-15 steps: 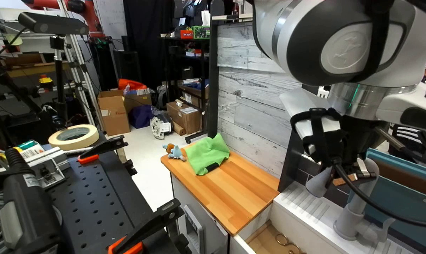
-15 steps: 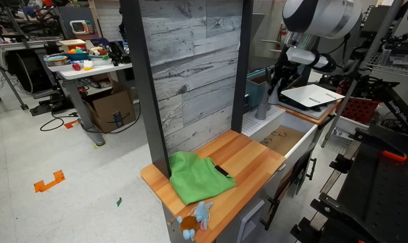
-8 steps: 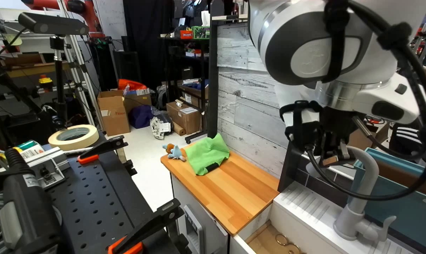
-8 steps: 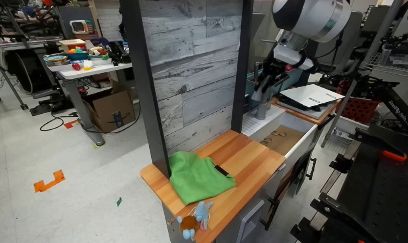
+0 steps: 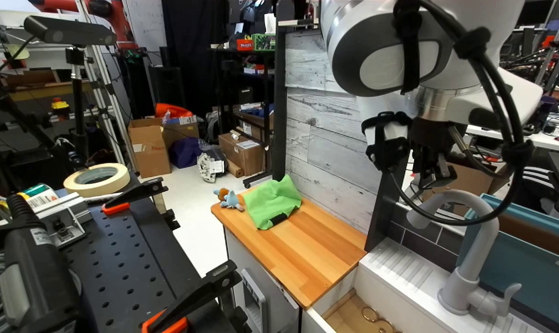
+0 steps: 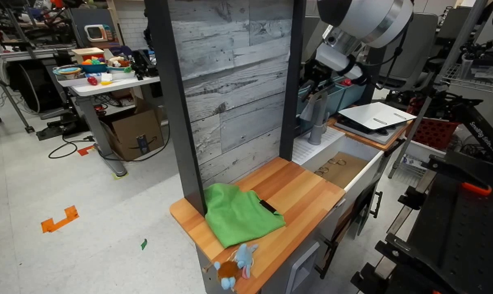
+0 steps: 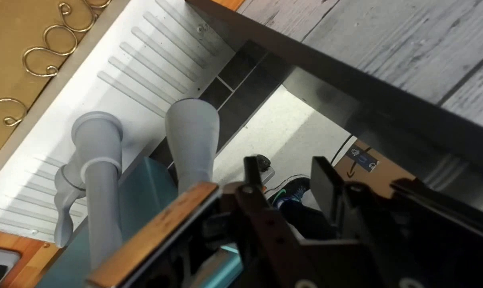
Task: Move the tap faucet to the left
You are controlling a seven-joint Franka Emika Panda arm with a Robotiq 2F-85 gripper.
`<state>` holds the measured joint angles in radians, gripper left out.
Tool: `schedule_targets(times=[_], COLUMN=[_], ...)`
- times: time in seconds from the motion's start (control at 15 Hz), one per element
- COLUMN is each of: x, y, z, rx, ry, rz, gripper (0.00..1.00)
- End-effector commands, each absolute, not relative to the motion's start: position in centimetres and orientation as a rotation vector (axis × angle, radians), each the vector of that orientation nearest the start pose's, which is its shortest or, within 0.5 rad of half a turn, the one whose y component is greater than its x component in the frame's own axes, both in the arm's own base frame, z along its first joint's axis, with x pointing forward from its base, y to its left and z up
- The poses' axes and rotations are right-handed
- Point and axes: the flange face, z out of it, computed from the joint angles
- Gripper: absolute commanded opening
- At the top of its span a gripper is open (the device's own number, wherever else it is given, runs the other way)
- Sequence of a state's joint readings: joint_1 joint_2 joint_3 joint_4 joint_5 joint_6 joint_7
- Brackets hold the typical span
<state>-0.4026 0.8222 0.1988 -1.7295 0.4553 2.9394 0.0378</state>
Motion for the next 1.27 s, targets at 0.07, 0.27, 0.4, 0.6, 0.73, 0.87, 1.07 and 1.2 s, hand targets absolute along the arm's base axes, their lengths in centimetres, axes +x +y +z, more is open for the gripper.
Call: schedule_targets(times=[0.07, 0.27, 0.4, 0.6, 0.73, 0.87, 1.07, 1.2], x=[63.0, 60.0, 58.7, 55.3, 52.1, 48.9, 45.5, 46.7], y=[-19.1, -17.8, -17.0, -15.4, -14.4, -13.2, -12.0, -12.3], z=[14.6, 15.0, 15.3, 14.7, 14.6, 14.7, 14.6, 13.4], rx=[-2.741, -2.842, -2.88, -2.971, -3.029, -3.076, -3.155, -3.125], ry=[1.06, 0.939, 0.862, 0.712, 0.604, 0.494, 0.335, 0.415], rz=[-0.549, -0.531, -0.577, -0.567, -0.553, -0.533, -0.487, -0.459], gripper=[0.77, 0.96, 0.95, 1.0, 1.0, 1.0, 1.0, 1.0])
